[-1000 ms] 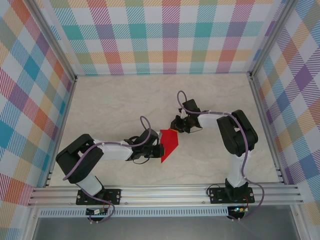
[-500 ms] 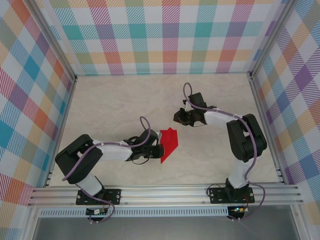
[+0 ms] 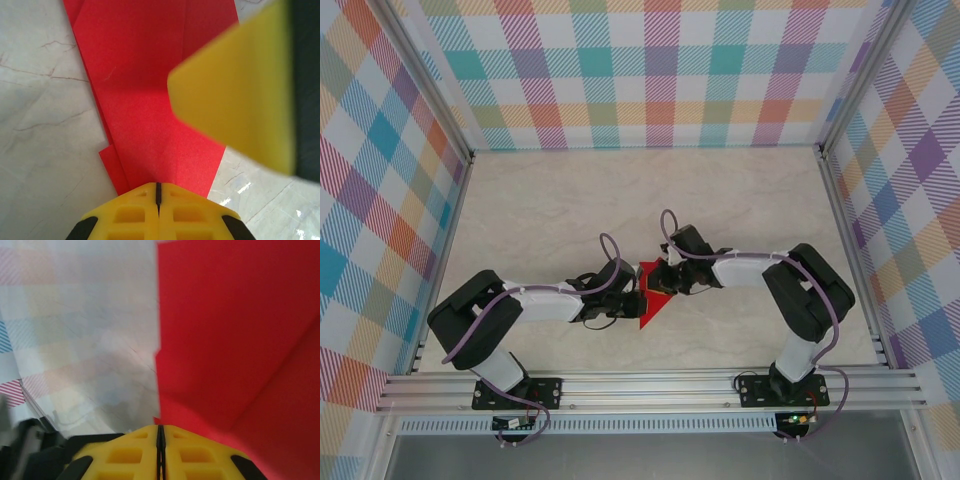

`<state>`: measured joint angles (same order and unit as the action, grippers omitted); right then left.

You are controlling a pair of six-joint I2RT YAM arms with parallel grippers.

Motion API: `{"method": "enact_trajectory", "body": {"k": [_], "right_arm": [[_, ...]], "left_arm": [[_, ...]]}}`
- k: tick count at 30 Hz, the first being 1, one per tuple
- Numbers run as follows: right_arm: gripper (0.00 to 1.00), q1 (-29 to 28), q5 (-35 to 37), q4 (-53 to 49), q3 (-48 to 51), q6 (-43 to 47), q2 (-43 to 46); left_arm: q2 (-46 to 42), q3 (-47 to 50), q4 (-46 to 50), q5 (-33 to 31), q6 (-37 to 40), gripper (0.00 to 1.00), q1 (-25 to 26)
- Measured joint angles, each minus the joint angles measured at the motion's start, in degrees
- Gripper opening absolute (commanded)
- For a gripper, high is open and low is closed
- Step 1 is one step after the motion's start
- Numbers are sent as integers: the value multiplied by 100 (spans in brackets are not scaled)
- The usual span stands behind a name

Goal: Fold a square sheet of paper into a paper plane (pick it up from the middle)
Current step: Fourth fold the wing at the center of the table.

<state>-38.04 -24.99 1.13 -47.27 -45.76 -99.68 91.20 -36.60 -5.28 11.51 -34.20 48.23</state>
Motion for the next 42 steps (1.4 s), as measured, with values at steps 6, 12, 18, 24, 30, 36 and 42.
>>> {"method": "enact_trajectory", "body": {"k": [6, 12, 18, 24, 30, 36, 42], "right_arm": [[11, -142, 144, 33, 175, -35, -46], [11, -208, 474, -254, 15, 59, -83], [12, -208, 734, -389, -199, 144, -83], [12, -192, 507, 17, -122, 76, -122], [12, -170, 551, 13, -173, 83, -330], [12, 9, 542, 46, -195, 120, -354], [13, 599, 522, 376, -210, 184, -461]], "left_arm": [[-31, 0, 72, 20, 2, 2, 0], [-31, 4, 72, 20, 2, 2, 0], [-31, 7, 68, 22, 0, 2, 0], [-31, 9, 66, 28, 0, 2, 0], [-31, 13, 66, 39, 0, 2, 0], [-31, 17, 59, 42, 0, 2, 0], [-31, 35, 39, 44, 7, 2, 0]]}}
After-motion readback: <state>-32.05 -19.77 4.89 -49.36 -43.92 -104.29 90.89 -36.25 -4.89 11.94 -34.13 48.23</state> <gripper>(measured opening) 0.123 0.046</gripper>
